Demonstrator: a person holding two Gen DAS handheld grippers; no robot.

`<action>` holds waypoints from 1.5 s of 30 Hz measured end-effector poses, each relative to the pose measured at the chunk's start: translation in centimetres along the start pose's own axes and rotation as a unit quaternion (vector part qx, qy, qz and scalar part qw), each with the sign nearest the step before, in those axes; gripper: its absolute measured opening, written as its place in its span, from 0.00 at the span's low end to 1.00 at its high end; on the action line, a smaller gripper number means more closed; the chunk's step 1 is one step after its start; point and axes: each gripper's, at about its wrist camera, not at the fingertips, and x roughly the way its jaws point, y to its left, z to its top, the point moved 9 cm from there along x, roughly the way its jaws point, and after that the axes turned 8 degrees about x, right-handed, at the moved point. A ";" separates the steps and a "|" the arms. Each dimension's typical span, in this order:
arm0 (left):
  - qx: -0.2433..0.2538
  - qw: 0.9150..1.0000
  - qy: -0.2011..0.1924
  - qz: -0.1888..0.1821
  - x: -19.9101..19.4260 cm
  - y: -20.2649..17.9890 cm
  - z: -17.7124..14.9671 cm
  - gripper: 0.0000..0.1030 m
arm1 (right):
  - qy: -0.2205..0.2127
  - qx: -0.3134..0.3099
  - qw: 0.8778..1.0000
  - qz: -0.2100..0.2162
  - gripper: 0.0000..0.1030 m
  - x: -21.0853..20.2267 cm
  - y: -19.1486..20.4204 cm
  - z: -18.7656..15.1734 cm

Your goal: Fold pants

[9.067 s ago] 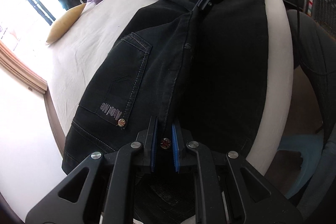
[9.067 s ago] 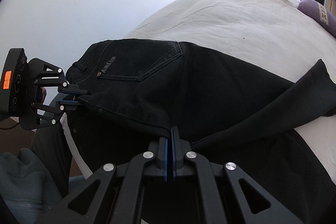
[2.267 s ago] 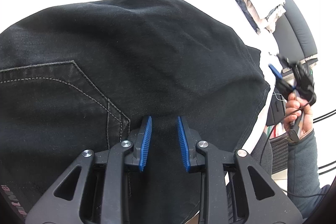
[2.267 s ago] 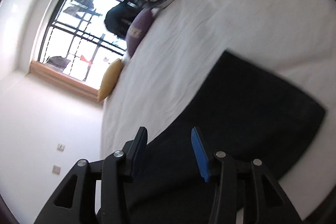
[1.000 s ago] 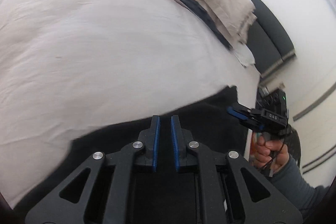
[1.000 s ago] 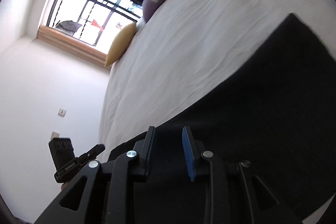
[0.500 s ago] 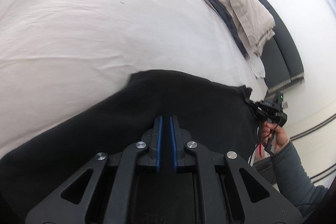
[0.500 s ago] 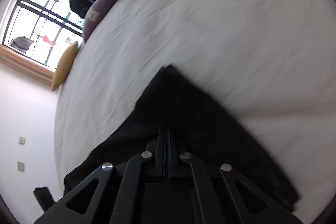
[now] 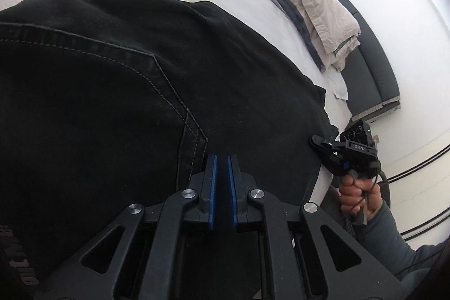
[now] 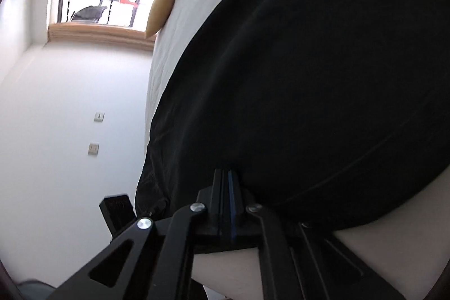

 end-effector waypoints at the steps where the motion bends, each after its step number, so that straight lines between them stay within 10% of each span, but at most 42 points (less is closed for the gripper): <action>1: 0.005 1.000 0.001 0.003 -0.2 0.0 0.0 0.09 | -0.024 -0.009 1.000 -0.016 0.01 -1.7 -0.6 1.5; 9: 0.015 1.000 -0.005 0.003 0.2 0.1 -1.1 0.09 | -0.225 0.084 0.965 -0.105 0.00 -16.1 -9.8 12.6; 11: 0.015 1.000 -0.004 0.005 0.2 0.1 -1.2 0.09 | -0.274 0.085 0.936 -0.205 0.19 -19.6 -9.9 13.7; 16: 0.013 1.000 -0.006 0.005 0.5 -0.1 -1.0 0.09 | -0.293 0.090 0.945 -0.116 0.63 -22.4 -6.2 12.2; 32: 0.012 1.000 -0.007 0.008 0.5 -0.4 -0.6 0.09 | -0.256 0.154 0.954 -0.019 0.60 -18.0 -9.7 11.2; 41: 0.012 1.000 -0.006 0.009 0.6 -0.5 -0.6 0.09 | -0.245 0.167 0.955 0.010 0.42 -16.8 -9.8 11.1; 45: 0.011 1.000 -0.006 0.009 0.5 -0.5 -0.6 0.09 | -0.240 0.181 0.953 0.025 0.15 -16.3 -10.6 11.5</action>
